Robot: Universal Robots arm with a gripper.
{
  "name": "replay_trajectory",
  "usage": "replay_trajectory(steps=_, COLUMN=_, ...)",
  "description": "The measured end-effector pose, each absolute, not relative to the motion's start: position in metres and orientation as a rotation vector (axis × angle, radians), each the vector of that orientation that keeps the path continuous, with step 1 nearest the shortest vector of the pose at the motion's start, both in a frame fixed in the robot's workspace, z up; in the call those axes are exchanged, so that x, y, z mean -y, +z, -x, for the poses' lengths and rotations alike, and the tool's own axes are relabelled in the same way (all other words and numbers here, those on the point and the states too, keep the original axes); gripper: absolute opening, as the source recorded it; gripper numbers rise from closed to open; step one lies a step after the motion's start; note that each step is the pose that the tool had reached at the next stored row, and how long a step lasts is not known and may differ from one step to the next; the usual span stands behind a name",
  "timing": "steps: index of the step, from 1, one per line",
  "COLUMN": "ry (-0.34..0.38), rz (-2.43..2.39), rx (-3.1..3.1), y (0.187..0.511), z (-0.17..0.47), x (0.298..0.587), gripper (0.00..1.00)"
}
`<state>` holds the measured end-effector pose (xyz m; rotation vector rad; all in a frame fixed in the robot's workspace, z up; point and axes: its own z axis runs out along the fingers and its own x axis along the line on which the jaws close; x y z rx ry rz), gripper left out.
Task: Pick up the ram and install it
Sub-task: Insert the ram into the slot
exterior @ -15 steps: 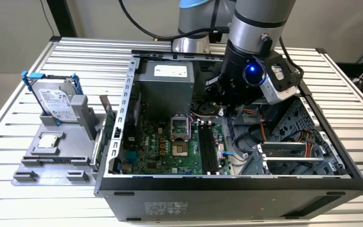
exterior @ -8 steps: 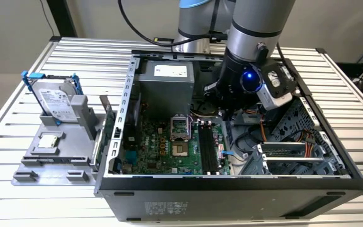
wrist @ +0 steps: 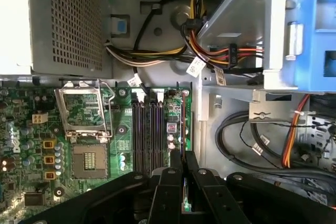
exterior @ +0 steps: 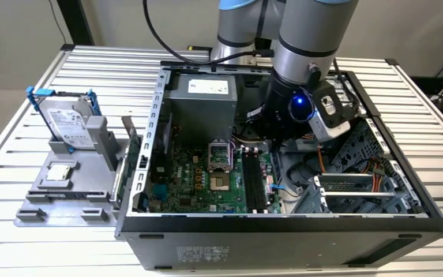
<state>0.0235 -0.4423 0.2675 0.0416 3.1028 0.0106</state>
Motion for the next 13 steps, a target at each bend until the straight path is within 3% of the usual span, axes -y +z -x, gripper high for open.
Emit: replay_trajectory(steps=13, ry=0.01, rz=-0.042, rx=-3.103, y=0.244, z=-0.011, x=0.442, gripper=0.0)
